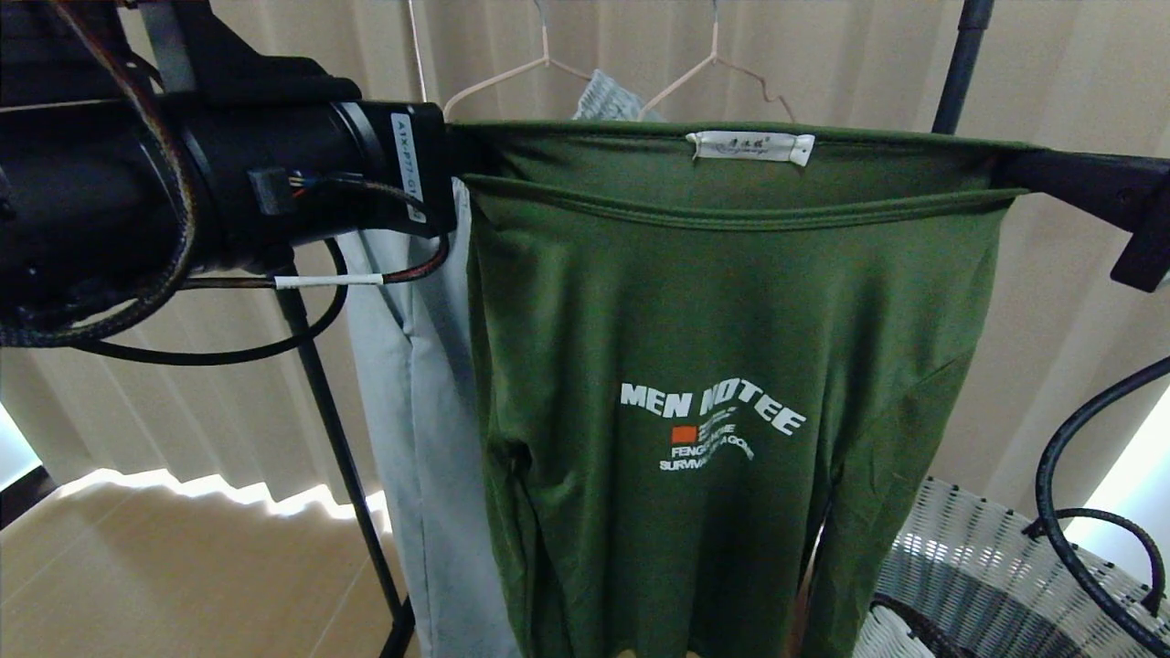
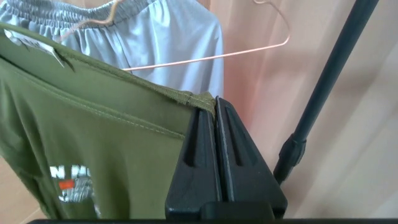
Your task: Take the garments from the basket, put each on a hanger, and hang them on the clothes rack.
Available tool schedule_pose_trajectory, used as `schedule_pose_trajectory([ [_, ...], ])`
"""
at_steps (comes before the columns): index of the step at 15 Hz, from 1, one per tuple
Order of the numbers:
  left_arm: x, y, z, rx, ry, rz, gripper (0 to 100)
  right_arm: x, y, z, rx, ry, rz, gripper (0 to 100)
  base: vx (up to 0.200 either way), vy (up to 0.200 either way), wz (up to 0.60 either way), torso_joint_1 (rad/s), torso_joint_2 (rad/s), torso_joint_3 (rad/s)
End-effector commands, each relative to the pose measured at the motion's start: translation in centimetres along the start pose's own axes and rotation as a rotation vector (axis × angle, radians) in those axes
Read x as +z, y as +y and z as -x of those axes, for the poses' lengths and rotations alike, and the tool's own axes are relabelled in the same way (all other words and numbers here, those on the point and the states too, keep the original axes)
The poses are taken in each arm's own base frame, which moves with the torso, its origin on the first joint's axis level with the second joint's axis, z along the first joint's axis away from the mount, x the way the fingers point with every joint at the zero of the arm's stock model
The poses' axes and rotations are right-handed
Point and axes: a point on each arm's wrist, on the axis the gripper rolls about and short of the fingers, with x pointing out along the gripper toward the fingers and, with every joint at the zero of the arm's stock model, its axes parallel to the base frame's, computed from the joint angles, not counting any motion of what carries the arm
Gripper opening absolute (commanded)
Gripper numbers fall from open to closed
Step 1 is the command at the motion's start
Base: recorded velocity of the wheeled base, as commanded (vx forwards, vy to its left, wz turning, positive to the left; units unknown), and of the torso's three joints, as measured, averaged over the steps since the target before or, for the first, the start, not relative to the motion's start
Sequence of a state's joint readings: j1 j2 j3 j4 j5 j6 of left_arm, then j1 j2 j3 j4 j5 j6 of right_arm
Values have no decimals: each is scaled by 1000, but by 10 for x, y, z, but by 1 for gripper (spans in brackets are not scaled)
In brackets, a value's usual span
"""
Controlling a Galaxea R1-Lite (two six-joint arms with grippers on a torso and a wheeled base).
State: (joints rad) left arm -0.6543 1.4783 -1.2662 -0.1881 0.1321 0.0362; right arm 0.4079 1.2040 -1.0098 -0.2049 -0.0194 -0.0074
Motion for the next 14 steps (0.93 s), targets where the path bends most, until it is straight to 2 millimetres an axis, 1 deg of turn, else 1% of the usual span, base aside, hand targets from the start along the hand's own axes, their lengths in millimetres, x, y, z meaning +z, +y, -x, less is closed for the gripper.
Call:
schedule_pose_trajectory([
  [1, -5, -4, 3, -17, 17, -4, 0, -2, 0, 0, 1, 6, -1, 0, 0, 0, 0, 0, 0, 0],
  [6, -8, -7, 5, -27, 27, -7, 0, -6, 0, 0, 1, 20, 1, 0, 0, 0, 0, 0, 0, 0],
  [7, -9, -7, 5, -27, 28, -7, 0, -8, 0, 0, 1, 26, 1, 100, 0, 0, 0, 0, 0, 0],
  [8, -10, -6, 5, -25, 33, -8, 0, -11, 0, 0, 0, 37, 2, 100, 0, 0, 0, 0, 0, 0],
  [10, -20, -4, 5, -1, 66, -22, 0, -18, 0, 1, 0, 61, 9, 100, 0, 0, 0, 0, 0, 0],
  [12, -31, 11, 5, 85, 104, -85, 0, -26, 0, 4, 3, 83, 29, 100, 0, 0, 0, 0, 0, 0],
  [14, -36, 20, 3, 124, 89, -99, 0, -28, 0, 3, 3, 89, 28, 100, 0, 0, 0, 0, 0, 0],
])
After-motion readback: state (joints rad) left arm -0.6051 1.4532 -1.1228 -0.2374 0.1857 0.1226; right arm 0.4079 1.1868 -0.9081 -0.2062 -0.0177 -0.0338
